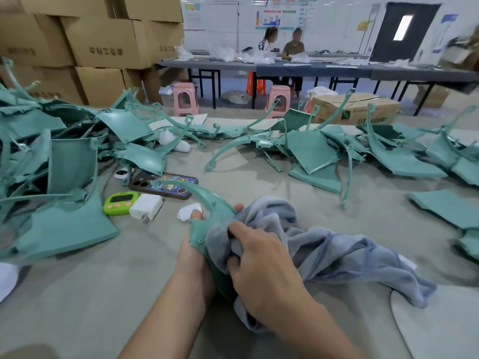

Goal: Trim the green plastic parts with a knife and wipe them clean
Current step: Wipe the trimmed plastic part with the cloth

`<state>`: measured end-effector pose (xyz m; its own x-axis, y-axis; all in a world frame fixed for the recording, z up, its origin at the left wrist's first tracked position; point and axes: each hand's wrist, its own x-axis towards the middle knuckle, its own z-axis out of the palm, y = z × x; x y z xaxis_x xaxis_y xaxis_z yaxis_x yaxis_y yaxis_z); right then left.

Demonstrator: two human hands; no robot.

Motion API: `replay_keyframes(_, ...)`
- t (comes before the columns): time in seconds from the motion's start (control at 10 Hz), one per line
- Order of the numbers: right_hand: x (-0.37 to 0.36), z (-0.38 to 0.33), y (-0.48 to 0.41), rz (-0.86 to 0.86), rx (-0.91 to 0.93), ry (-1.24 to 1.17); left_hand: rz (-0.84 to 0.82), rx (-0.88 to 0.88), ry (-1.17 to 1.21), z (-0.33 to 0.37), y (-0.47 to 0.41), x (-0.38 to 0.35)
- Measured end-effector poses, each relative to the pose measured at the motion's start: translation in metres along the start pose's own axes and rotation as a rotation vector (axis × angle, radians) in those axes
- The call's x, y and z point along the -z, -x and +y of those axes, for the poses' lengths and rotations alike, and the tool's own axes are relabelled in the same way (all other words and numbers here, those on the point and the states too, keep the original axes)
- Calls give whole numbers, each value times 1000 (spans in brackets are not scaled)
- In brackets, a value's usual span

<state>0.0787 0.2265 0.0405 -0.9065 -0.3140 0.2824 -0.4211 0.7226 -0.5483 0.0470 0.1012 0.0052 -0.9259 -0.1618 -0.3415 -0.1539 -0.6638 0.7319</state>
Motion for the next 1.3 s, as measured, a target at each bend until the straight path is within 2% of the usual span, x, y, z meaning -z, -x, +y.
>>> replay_keyframes(0.1,6,1,7,-150,81,-13,-105,-9,58,3,-12,5)
replay_keyframes(0.2,10,7,3,-121,157,34,-175,90,144,3,-8,-5)
replay_keyframes(0.3,6,12,-12,104,-55,32,-329,236,149,-2,-5,-16)
replay_keyframes(0.4,3,8,-22,283,-124,155,-418,203,170,-5,-1,-14)
replay_keyframes(0.5,3,9,-16,75,76,273,-383,168,244,4,-7,-3)
replay_keyframes(0.6,12,16,-8,-238,211,311,-425,175,337,18,-12,4)
replay_keyframes(0.7,27,25,-5,-162,175,173,-567,165,387,27,-11,7)
replay_keyframes(0.8,44,37,-10,182,-166,259,-566,126,322,29,-12,11)
replay_keyframes(0.9,56,48,-5,486,-305,369,-401,53,185,29,-10,6)
replay_keyframes(1.0,48,26,7,391,-61,26,-229,-83,33,27,-3,-7)
replay_keyframes(1.1,20,0,13,28,-54,-215,-19,-154,-147,22,0,-15)
replay_keyframes(1.2,-1,5,7,67,-149,-315,126,-463,-483,23,1,-12)
replay_keyframes(1.3,2,20,-2,137,-390,-698,8,-643,-772,18,3,-12)
